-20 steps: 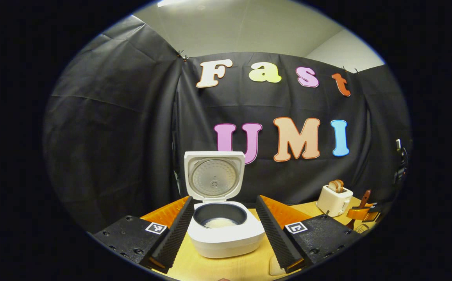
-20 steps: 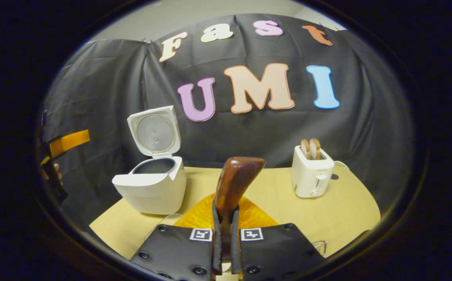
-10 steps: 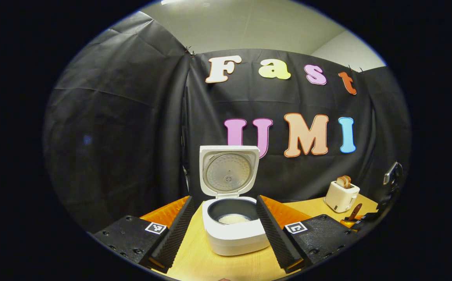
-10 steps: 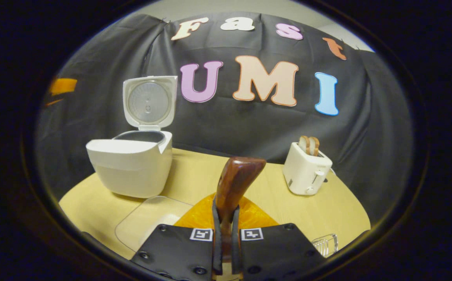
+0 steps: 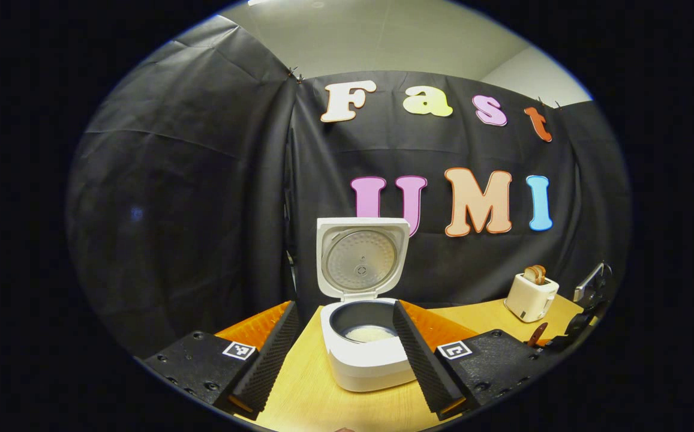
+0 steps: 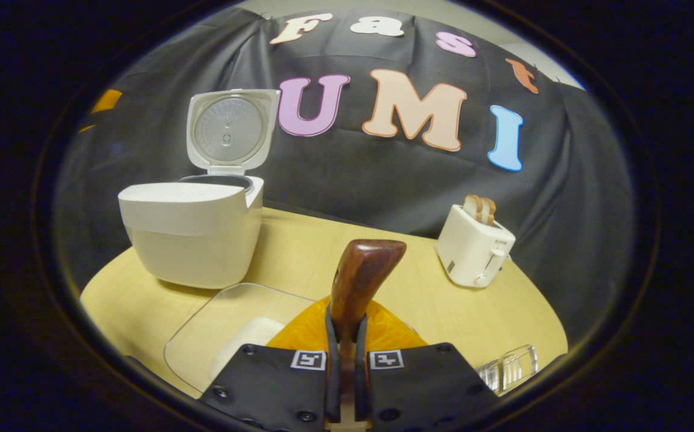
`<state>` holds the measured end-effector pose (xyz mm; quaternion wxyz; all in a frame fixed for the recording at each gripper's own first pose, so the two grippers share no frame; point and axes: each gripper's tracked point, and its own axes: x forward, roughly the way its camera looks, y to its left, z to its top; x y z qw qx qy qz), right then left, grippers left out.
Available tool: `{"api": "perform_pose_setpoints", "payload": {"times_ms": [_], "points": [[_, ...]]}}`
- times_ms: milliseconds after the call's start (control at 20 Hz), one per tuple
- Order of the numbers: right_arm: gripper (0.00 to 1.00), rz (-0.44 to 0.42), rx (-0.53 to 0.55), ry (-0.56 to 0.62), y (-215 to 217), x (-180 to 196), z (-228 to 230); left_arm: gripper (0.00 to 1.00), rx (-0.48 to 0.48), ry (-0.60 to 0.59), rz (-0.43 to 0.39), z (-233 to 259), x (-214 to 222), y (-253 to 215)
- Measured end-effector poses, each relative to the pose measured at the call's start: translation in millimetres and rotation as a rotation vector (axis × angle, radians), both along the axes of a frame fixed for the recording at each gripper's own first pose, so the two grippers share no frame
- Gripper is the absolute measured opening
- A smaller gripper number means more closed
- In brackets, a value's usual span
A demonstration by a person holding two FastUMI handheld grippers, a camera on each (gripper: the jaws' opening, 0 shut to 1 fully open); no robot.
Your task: Close the left gripper, press the button to open the rice cooker; take a wooden spoon from the chopstick holder with the right hand, scoop a spoonful of rice and pour it into the rice cooker, then put the wooden spoon back into the chopstick holder.
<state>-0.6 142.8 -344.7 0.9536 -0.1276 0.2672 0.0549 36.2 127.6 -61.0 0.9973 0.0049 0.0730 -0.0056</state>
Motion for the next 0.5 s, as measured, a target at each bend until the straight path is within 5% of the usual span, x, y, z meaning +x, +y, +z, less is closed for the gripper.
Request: {"api": "perform_pose_setpoints", "payload": {"times_ms": [500], "points": [[0.11, -0.121, 0.318, 0.137, 27.5, -6.0, -14.2, 0.94, 0.008, 0.003, -0.016, 0.1, 8.6, 2.3]]}}
